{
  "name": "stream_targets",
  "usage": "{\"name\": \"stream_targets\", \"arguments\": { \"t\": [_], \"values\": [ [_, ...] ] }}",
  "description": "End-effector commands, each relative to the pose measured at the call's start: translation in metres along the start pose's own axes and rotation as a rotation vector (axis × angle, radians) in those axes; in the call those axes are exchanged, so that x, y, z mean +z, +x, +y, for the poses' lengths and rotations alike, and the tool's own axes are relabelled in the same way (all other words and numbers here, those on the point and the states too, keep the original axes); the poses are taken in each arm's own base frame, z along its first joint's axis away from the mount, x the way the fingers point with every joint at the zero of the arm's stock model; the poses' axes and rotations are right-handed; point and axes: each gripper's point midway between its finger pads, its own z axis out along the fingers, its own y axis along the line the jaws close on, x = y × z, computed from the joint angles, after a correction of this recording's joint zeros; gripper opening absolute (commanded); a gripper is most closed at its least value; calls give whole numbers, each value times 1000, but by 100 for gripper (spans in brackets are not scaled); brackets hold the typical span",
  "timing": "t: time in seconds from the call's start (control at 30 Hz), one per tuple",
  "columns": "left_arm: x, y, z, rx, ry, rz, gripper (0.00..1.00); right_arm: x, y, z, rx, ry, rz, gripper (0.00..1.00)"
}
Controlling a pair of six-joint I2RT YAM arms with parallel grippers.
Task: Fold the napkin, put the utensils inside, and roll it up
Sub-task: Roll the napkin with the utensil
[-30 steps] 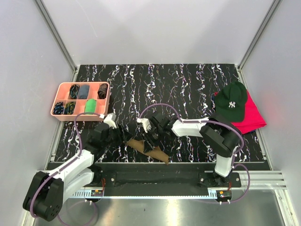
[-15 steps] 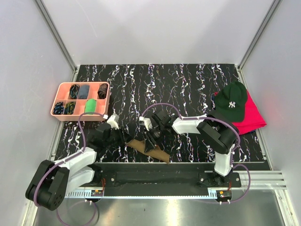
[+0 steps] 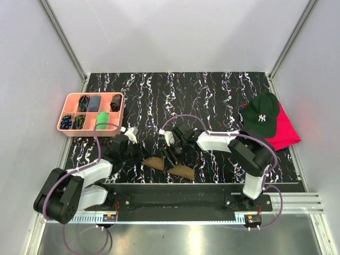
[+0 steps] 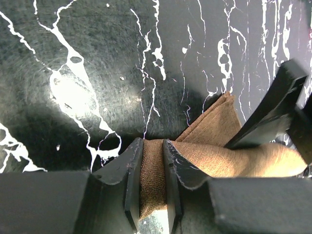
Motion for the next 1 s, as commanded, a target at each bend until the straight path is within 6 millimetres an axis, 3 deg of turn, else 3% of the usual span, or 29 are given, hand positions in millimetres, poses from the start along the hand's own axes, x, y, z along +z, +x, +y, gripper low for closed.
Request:
{"name": "stream_targets", "arguments": {
  "t": [0.0, 0.17, 0.33, 0.53, 0.7, 0.97],
  "values": [
    [3, -3, -3, 36, 12, 28, 24, -24, -13, -20, -26, 193, -47, 65],
    [5, -3, -5, 36, 19, 37, 23, -42, -35, -23, -111, 316, -129, 68],
    [6, -2, -4, 30, 13, 52, 23, -49, -45, -6, -246, 423, -178, 70],
    [8, 0, -3, 19, 5, 74, 23, -30, -38, 5, -393, 570, -162, 72],
    [10, 2, -3, 10, 5, 94, 23, -23, -39, -3, -452, 680, -173, 73],
    [12, 1, -4, 10, 6, 100, 23, -5, -28, -6, -517, 644, -98, 73]
  ]
}}
